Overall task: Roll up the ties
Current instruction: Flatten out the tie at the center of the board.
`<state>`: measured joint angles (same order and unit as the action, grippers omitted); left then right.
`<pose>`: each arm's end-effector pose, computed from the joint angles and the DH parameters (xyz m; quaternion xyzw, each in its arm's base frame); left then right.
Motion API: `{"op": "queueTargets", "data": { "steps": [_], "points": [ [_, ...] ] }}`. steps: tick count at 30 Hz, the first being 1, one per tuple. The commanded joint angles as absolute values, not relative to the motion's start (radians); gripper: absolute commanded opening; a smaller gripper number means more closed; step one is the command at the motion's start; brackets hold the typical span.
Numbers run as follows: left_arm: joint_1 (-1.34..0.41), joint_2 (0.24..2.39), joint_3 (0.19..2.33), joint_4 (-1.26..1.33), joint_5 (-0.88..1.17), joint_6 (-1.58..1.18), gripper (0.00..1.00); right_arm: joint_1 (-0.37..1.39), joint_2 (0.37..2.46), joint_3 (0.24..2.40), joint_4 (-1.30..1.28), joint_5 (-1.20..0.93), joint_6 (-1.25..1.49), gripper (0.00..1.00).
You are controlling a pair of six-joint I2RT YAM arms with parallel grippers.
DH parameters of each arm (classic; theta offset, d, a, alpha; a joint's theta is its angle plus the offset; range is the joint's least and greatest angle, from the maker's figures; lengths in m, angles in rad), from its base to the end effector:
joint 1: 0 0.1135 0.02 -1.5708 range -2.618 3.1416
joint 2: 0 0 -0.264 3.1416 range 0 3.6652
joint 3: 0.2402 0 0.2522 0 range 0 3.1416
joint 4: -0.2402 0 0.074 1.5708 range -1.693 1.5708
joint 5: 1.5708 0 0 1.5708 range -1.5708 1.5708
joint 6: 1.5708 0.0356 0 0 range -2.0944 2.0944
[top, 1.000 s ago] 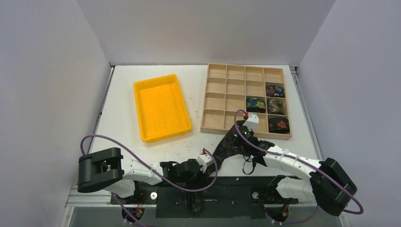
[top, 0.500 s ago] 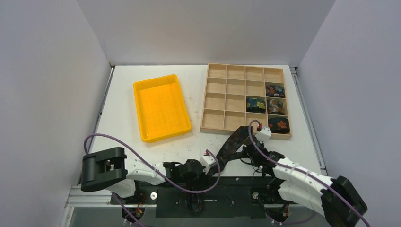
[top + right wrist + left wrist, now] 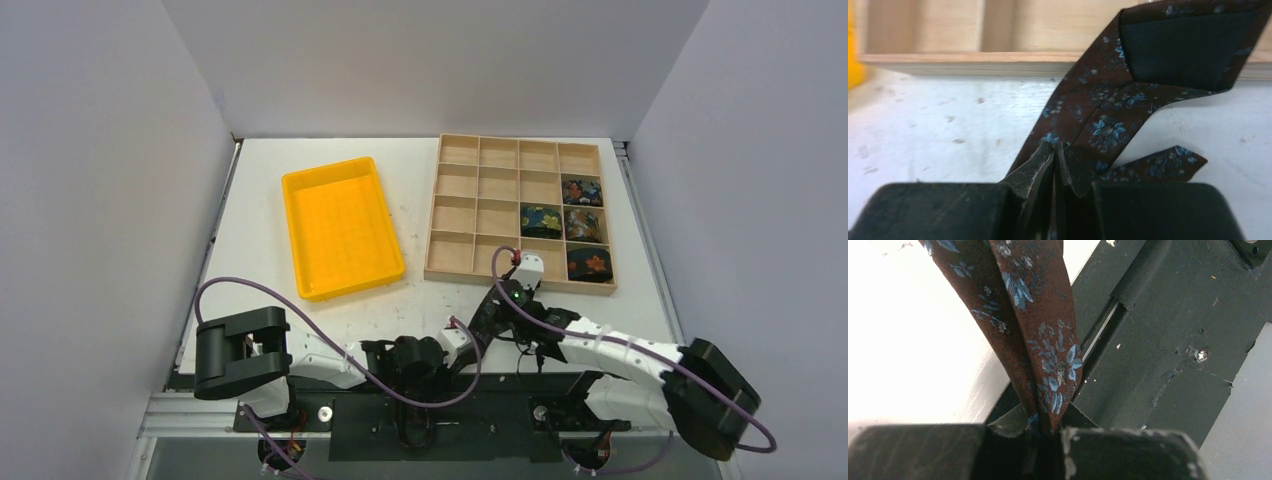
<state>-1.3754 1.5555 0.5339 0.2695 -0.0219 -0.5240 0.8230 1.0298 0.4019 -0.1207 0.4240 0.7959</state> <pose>0.0542 -0.2697 0.1250 0.3749 0.8373 -0.3178 0.2398 0.1437 0.1334 0.1720 0.0719 0.8972 0.1497 0.4092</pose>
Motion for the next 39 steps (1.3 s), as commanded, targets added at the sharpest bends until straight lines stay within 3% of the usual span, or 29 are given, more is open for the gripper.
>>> {"op": "queueTargets", "data": {
  "steps": [1, 6, 16, 20, 25, 31, 39],
  "points": [
    [-1.391, 1.524, 0.506, 0.278, -0.038, -0.58, 0.0, 0.716, 1.223, 0.392, 0.063, 0.336, 0.825, 0.05],
    [-1.391, 1.472, 0.459, 0.287, -0.064, -0.589, 0.0, 0.621, 1.256, 0.349, 0.017, 0.305, 0.907, 0.05],
    [-1.385, 1.596, 0.645, 0.222, -0.048, -0.468, 0.0, 0.583, 0.893, 0.286, -0.382, 0.381, 1.078, 0.05],
    [-1.384, 1.668, 0.724, 0.212, -0.01, -0.43, 0.0, 0.637, 0.759, 0.279, -0.468, 0.358, 1.123, 0.05],
    [-1.374, 1.726, 0.803, 0.183, -0.001, -0.377, 0.0, 0.775, 0.605, 0.387, -0.543, 0.515, 1.079, 0.05],
    [-1.327, 1.725, 0.795, 0.208, 0.07, -0.397, 0.0, 0.745, 0.84, 0.471, -0.357, 0.495, 0.946, 0.05],
    [-1.324, 1.698, 0.706, 0.23, 0.086, -0.439, 0.0, 0.501, 1.186, 0.428, -0.161, 0.34, 0.921, 0.05]
  ]
}}
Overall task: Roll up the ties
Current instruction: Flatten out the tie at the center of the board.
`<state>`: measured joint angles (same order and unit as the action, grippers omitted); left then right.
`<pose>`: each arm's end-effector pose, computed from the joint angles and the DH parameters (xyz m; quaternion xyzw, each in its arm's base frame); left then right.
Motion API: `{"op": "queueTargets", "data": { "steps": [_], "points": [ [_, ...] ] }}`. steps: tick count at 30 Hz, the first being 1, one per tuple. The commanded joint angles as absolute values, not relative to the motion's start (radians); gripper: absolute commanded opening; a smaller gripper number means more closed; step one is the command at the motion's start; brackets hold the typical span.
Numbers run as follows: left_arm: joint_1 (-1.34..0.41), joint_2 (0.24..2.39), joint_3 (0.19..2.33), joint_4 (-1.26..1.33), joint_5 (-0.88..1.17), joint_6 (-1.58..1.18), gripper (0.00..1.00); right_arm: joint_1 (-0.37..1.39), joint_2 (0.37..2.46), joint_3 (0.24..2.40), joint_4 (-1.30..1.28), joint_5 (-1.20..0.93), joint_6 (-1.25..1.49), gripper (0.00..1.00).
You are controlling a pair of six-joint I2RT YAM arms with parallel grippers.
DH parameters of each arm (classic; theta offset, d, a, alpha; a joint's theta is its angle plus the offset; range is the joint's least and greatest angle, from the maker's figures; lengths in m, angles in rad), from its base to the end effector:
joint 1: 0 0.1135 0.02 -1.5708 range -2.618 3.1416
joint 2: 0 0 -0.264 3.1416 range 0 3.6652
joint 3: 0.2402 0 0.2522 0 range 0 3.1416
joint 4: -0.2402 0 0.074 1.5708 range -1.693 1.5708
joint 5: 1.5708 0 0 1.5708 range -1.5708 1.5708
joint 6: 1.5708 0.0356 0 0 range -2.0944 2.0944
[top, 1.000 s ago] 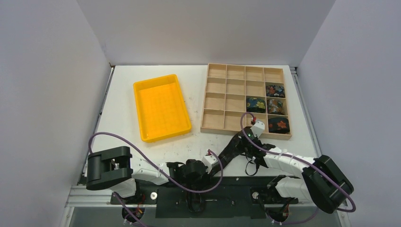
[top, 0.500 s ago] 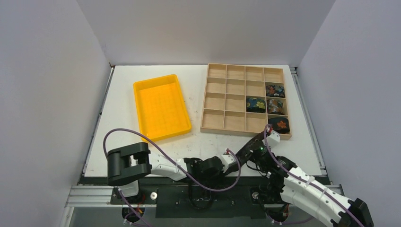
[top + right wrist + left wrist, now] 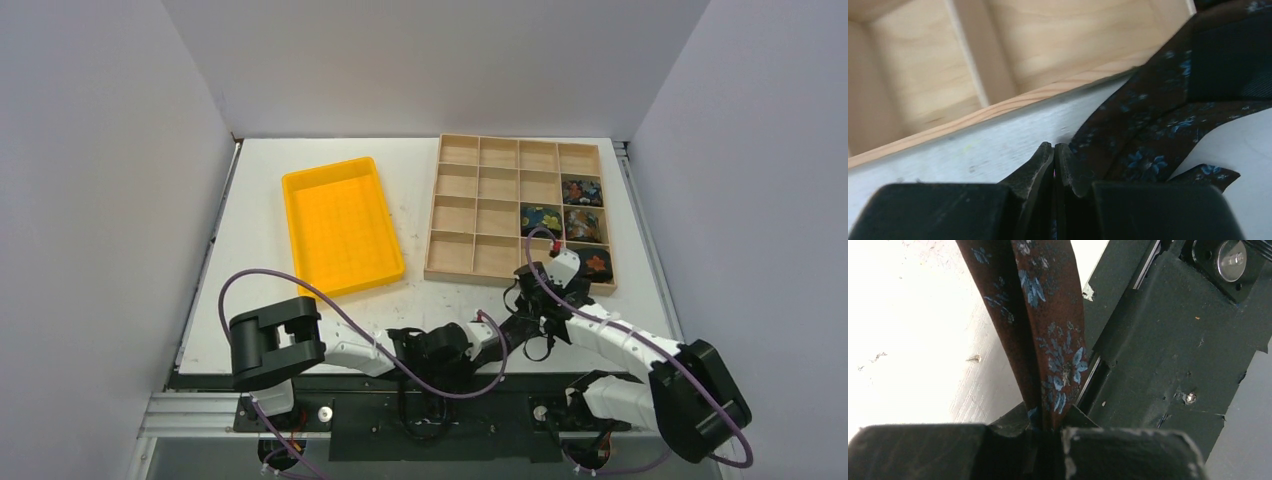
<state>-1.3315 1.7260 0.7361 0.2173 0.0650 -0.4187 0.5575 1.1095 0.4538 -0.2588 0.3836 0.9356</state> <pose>0.0745 -0.3151 0.1260 0.4172 0.8211 -0.3173 0.2259 0.1755 0.0937 0.1633 0.2350 0.9012 0.0824 0.3548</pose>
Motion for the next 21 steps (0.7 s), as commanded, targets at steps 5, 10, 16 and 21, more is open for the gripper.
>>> {"op": "queueTargets", "data": {
  "steps": [5, 10, 16, 21],
  "points": [
    [-1.324, 1.663, 0.644, 0.202, 0.04, -0.476, 0.0, 0.456, 1.172, 0.374, -0.268, 0.374, 1.018, 0.05],
    [-1.321, 1.643, 0.642, 0.183, 0.023, -0.467, 0.0, 0.457, 0.981, 0.323, -0.447, 0.355, 1.108, 0.05],
    [-1.321, 1.714, 0.754, 0.144, 0.058, -0.41, 0.0, 0.469, 0.774, 0.286, -0.565, 0.334, 1.2, 0.05],
    [-1.297, 1.743, 0.845, 0.117, 0.046, -0.389, 0.0, 0.472, 0.697, 0.344, -0.542, 0.318, 1.083, 0.05]
  ]
}}
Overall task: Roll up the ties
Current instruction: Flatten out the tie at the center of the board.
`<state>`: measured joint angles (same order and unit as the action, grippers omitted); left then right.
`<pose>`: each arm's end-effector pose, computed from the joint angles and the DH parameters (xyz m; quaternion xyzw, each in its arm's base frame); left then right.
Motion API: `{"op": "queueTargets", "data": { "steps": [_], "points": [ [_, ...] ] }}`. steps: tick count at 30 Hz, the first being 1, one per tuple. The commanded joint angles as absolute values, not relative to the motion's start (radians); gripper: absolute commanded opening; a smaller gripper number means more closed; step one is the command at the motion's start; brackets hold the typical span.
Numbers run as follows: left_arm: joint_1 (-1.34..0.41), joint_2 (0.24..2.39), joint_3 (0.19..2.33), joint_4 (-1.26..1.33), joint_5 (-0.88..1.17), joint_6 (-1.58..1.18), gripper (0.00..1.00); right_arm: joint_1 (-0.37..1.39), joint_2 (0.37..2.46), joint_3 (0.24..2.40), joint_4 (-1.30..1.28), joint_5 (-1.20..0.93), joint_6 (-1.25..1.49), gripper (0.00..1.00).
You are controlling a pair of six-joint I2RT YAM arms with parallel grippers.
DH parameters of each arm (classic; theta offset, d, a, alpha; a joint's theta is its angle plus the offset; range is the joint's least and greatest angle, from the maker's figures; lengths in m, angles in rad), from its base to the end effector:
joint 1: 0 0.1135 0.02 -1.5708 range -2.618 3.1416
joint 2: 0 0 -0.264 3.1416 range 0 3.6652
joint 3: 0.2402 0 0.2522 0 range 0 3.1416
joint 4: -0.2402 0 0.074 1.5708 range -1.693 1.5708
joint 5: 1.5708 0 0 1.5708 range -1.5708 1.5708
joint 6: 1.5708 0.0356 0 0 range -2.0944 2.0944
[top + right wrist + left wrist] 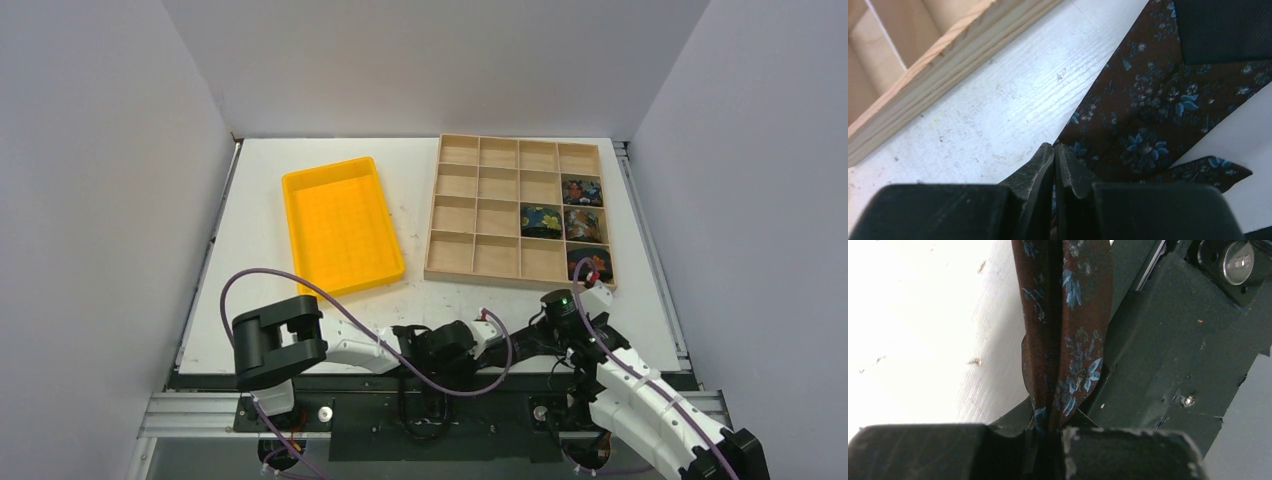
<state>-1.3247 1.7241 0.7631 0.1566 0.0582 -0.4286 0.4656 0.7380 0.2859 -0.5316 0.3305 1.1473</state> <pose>0.0774 -0.3164 0.1290 0.4114 0.8309 -0.3045 0.2183 0.1221 0.0484 0.1484 0.3605 0.8740 0.0970 0.3112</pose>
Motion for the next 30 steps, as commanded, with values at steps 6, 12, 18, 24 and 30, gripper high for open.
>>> {"op": "queueTargets", "data": {
  "steps": [6, 12, 18, 24, 30],
  "points": [
    [-1.22, 1.72, 0.91, 0.09, 0.039, -0.41, 0.2, 0.48, 0.639, 0.46, -0.616, 0.383, 0.99, 0.24],
    [-1.197, 1.65, 0.923, 0.015, -0.031, -0.386, 0.46, 0.481, 0.539, 0.432, -0.564, 0.337, 0.952, 0.57],
    [-1.249, 1.387, 0.732, 0.074, -0.216, -0.495, 0.97, 0.481, 0.515, 0.412, -0.418, 0.152, 0.814, 0.68],
    [-1.342, 1.004, 0.393, 0.137, -0.585, -0.794, 0.96, 0.483, 0.547, 0.363, -0.291, 0.013, 0.754, 0.69],
    [-1.318, 0.67, 0.138, 0.088, -0.579, -1.007, 0.97, 0.495, 0.578, 0.283, -0.096, -0.202, 0.72, 0.69]
  ]
}}
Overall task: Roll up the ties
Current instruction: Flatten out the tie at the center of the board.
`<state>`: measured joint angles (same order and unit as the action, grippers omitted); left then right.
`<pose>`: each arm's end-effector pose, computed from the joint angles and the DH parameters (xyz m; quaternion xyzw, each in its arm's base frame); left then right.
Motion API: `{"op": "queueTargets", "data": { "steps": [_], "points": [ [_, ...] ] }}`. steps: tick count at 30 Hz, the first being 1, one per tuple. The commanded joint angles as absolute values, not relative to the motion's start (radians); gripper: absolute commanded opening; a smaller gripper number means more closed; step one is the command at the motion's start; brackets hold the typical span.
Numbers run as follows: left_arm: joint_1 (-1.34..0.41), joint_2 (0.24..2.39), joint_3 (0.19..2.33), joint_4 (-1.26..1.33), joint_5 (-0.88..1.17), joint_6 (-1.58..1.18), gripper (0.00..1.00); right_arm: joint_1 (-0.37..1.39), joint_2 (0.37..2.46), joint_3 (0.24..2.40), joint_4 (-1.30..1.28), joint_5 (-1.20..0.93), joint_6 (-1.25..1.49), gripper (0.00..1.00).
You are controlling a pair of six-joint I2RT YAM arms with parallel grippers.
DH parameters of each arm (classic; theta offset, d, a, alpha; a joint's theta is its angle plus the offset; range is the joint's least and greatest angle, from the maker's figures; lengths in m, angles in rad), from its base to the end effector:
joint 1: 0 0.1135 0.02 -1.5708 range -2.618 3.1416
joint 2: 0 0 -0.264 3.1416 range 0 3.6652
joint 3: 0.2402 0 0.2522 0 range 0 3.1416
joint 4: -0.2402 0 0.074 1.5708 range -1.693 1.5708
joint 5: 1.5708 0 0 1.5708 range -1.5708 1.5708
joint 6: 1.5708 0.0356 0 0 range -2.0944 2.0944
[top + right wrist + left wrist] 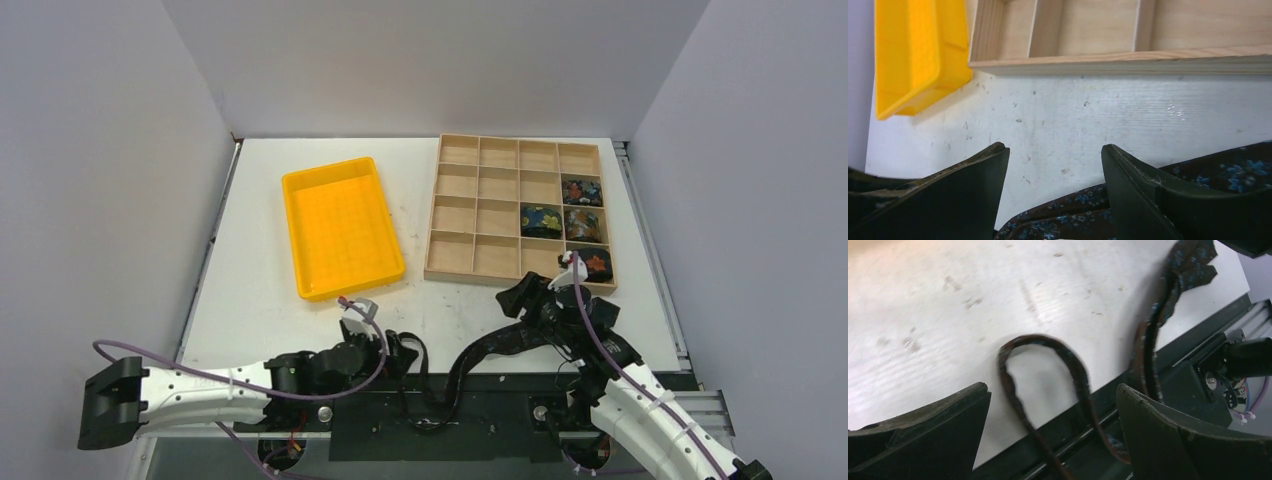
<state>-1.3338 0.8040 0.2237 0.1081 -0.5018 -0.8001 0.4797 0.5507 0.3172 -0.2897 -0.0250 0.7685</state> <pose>0.0562 -0.1596 0.1716 0.0928 0.8311 -0.3407 0.4296 0.1257 0.0664 0.1986 0.1184 0.8577 0.3010 0.3995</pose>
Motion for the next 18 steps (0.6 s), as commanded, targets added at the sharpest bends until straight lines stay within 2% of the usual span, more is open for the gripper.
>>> {"op": "queueTargets", "data": {
  "steps": [1, 5, 9, 15, 18],
  "points": [
    [-1.315, 0.644, 0.129, 0.033, -0.594, -1.05, 0.96, 0.502, 0.593, 0.28, -0.08, -0.218, 0.721, 0.69],
    [-1.313, 0.597, 0.12, -0.097, -0.62, -1.103, 0.97, 0.568, 0.652, 0.282, -0.041, -0.201, 0.712, 0.68],
    [-1.313, 0.701, 0.166, -0.13, -0.634, -1.079, 0.86, 0.671, 0.704, 0.313, -0.043, -0.109, 0.695, 0.68],
    [-1.302, 1.022, 0.314, -0.2, -0.629, -1.076, 0.72, 0.736, 0.747, 0.362, -0.088, -0.048, 0.666, 0.68],
    [-1.293, 1.151, 0.357, -0.229, -0.63, -1.099, 0.58, 0.747, 0.741, 0.364, -0.106, -0.005, 0.673, 0.68]
  ]
}}
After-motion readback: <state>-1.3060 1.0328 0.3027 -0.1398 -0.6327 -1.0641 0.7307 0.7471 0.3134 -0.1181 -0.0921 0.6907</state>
